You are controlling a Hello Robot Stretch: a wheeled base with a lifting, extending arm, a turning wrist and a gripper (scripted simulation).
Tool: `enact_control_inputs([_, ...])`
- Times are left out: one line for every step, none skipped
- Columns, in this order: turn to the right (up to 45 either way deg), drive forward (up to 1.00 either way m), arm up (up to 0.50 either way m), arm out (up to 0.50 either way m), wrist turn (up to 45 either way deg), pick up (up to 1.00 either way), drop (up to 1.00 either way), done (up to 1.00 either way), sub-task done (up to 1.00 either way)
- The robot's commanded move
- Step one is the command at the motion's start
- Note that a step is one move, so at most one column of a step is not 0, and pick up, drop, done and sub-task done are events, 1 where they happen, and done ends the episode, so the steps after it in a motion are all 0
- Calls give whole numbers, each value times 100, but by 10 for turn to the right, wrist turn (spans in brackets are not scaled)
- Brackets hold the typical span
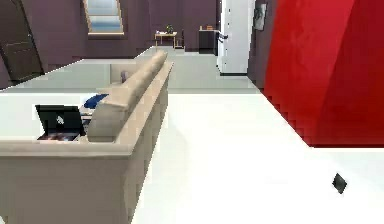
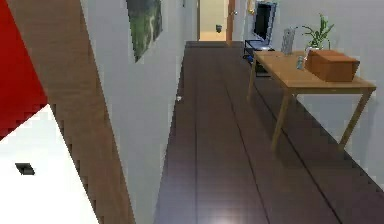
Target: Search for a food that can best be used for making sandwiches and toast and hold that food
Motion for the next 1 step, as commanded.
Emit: enact_control_inputs([0, 100, 0, 0, 0, 0, 0, 0, 0])
